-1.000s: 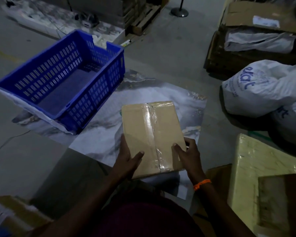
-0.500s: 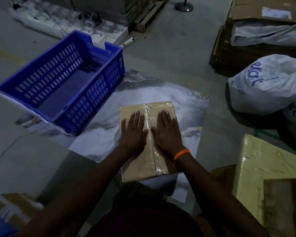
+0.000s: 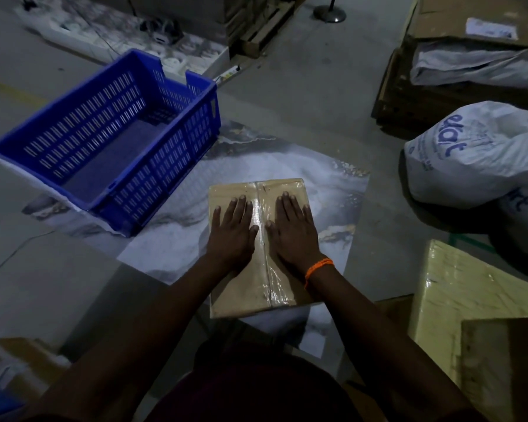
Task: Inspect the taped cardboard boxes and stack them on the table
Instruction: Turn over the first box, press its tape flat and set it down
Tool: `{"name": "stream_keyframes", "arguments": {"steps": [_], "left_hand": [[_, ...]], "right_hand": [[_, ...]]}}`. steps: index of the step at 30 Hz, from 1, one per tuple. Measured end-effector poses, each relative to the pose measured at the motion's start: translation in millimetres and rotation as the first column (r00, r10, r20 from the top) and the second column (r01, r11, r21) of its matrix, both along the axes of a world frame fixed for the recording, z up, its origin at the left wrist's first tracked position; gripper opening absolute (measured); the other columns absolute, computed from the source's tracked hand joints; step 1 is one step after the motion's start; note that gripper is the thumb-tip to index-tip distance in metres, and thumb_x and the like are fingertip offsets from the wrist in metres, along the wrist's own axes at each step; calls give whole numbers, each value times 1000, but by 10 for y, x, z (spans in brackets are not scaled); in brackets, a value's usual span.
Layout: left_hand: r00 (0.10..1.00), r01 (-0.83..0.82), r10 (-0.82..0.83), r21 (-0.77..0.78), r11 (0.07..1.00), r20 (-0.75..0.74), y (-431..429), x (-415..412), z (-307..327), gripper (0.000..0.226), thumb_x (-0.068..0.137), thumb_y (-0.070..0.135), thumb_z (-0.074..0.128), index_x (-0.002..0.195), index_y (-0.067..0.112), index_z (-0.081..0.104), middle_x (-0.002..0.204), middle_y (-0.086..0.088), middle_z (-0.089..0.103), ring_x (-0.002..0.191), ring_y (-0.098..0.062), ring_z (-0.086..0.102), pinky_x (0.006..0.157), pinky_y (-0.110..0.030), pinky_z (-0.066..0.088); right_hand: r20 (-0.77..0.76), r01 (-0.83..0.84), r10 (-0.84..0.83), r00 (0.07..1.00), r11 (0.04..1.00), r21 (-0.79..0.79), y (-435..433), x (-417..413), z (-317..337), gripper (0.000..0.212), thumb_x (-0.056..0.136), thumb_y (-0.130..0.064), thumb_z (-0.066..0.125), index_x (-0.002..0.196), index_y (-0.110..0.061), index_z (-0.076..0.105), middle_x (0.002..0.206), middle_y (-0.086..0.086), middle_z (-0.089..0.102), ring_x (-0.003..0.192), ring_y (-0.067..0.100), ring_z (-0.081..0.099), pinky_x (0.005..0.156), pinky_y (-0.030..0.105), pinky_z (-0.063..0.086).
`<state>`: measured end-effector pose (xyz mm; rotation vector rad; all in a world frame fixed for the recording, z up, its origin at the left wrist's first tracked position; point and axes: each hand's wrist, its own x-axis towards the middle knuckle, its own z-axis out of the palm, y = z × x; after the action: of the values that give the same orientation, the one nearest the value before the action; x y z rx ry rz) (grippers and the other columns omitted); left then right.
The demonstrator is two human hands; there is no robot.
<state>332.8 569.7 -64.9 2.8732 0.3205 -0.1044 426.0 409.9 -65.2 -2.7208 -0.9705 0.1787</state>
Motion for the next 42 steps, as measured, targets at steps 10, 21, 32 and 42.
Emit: {"name": "stream_keyframes", "arguments": {"steps": [10, 21, 32, 42], "left_hand": [[983, 130, -138, 66, 989, 122, -327, -1111, -122, 63, 104, 45, 30, 156, 11, 34, 165, -14, 24, 153, -29, 23, 123, -57, 14], [975, 172, -176, 44, 984, 135, -340, -1318, -196, 62, 106, 40, 28, 160, 9, 21, 169, -10, 13, 156, -25, 12, 120, -64, 19], [976, -91, 159, -383, 919, 151, -73, -960, -22, 91, 97, 60, 42, 163, 13, 1, 168, -13, -18, 155, -27, -15, 123, -44, 1], [815, -447, 565, -757, 476, -126, 706, 91, 412, 22, 96, 37, 63, 105, 18, 70, 106, -7, 71, 107, -29, 67, 95, -49, 55]], "right_hand": [[52, -56, 53, 997, 997, 44, -684, -983, -76, 64, 107, -43, 28, 157, -4, 38, 165, 15, 33, 155, 29, 28, 124, 50, 22], [62, -100, 104, 993, 992, -72, -975, -1237, -159, 78, 106, -64, 16, 164, -11, 21, 172, 7, 13, 160, 18, 3, 128, 45, 3], [-262, 295, -212, 942, 892, 341, -673, -441, 113, 63, 100, -33, 65, 151, -2, 45, 161, 21, 38, 146, 35, 40, 122, 38, 30], [-731, 592, -263, 629, 772, 232, -50, 791, 556, 29, 103, -41, 56, 103, -14, 68, 102, 9, 65, 98, 25, 60, 95, 42, 52]]}}
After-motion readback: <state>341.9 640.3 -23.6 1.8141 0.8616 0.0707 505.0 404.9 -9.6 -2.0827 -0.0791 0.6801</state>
